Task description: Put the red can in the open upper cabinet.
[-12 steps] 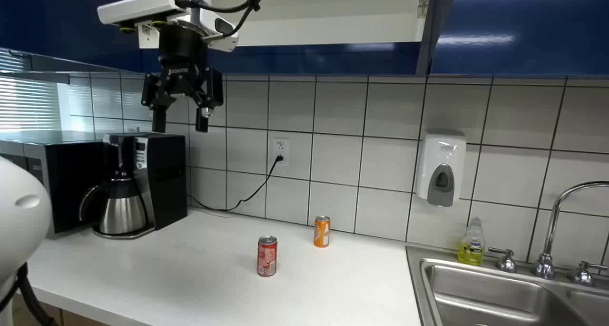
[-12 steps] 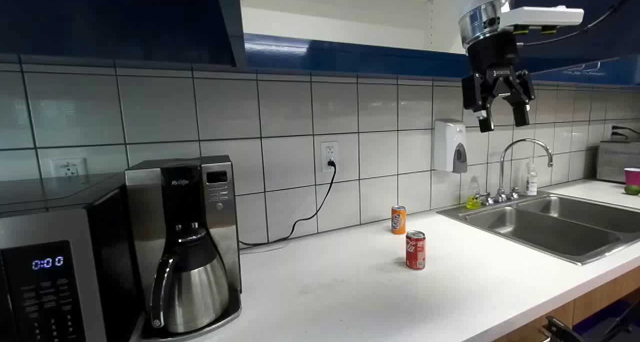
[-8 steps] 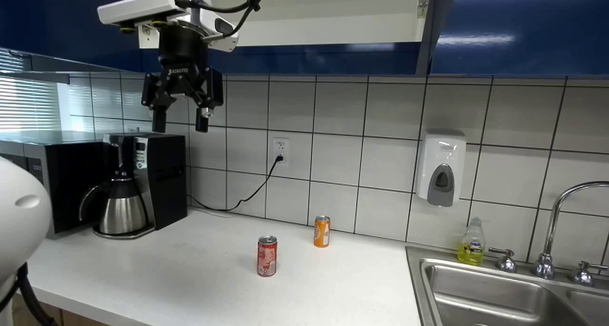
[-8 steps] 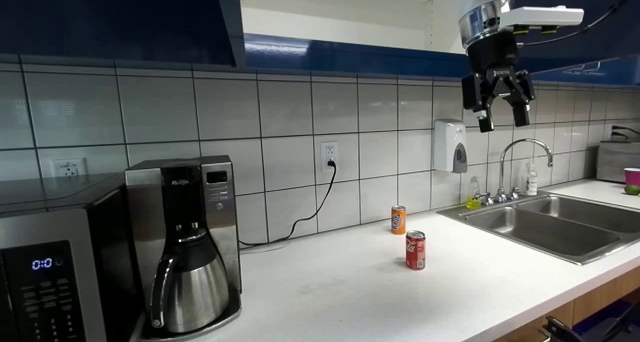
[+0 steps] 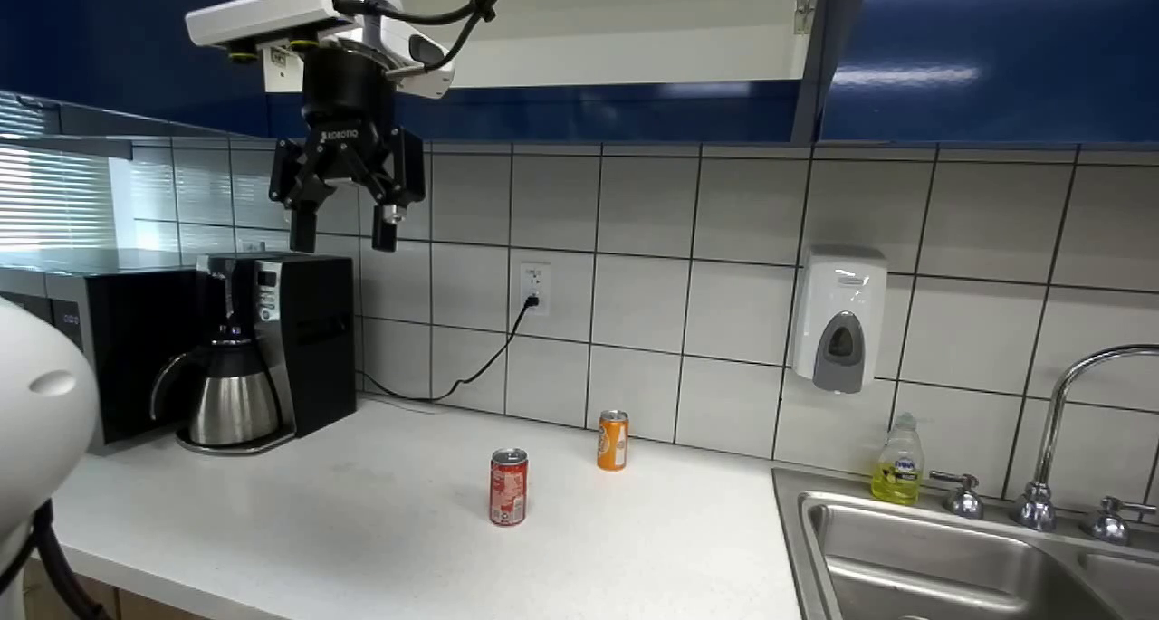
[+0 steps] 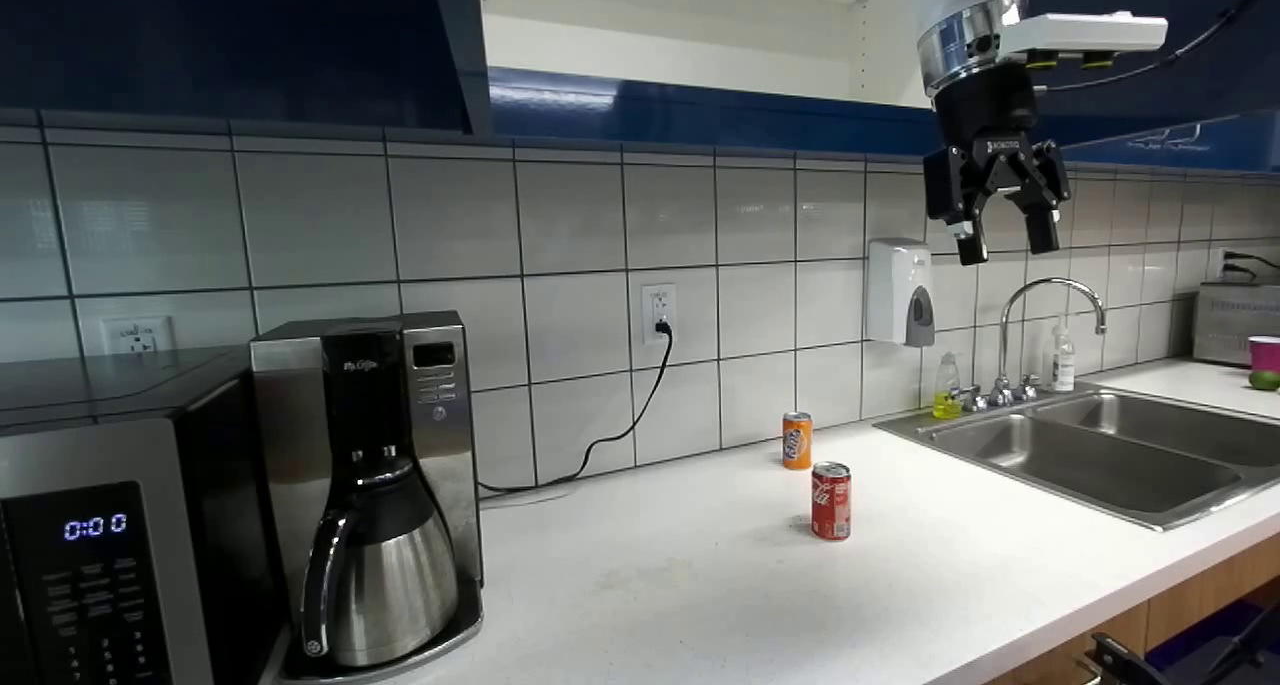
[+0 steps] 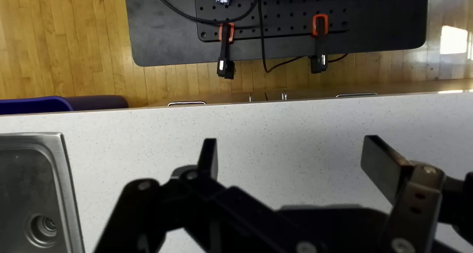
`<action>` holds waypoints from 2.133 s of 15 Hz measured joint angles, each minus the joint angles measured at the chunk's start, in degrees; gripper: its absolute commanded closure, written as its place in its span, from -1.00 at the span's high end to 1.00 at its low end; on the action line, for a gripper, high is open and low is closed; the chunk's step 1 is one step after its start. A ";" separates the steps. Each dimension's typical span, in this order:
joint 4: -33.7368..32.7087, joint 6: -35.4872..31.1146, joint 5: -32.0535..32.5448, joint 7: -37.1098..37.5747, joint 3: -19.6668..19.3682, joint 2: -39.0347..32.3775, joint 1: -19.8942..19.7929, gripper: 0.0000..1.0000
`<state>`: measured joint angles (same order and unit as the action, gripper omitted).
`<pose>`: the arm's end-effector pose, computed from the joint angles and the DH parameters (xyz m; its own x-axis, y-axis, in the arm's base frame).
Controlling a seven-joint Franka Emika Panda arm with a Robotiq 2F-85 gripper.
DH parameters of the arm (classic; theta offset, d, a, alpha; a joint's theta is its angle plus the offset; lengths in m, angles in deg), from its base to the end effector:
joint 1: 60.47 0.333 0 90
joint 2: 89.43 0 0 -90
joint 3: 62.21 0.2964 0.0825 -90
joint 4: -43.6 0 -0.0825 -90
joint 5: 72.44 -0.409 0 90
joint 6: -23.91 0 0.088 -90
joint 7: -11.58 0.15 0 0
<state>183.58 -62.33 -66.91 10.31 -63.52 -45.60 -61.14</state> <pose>0.3301 -0.0266 0.4797 0.9847 -0.0093 -0.1737 0.0041 -0.9971 0.0762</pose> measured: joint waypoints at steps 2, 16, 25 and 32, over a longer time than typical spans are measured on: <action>0.00 0.00 0.00 0.00 0.00 0.00 0.00 1.00; 0.00 0.00 0.00 0.00 0.00 0.00 0.00 1.00; 0.02 -0.31 0.00 0.00 -0.04 -0.14 0.00 1.00; 1.15 -1.75 0.06 0.00 -0.12 -1.50 0.00 1.00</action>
<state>184.73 -64.08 -66.85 10.31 -63.64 -47.10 -61.14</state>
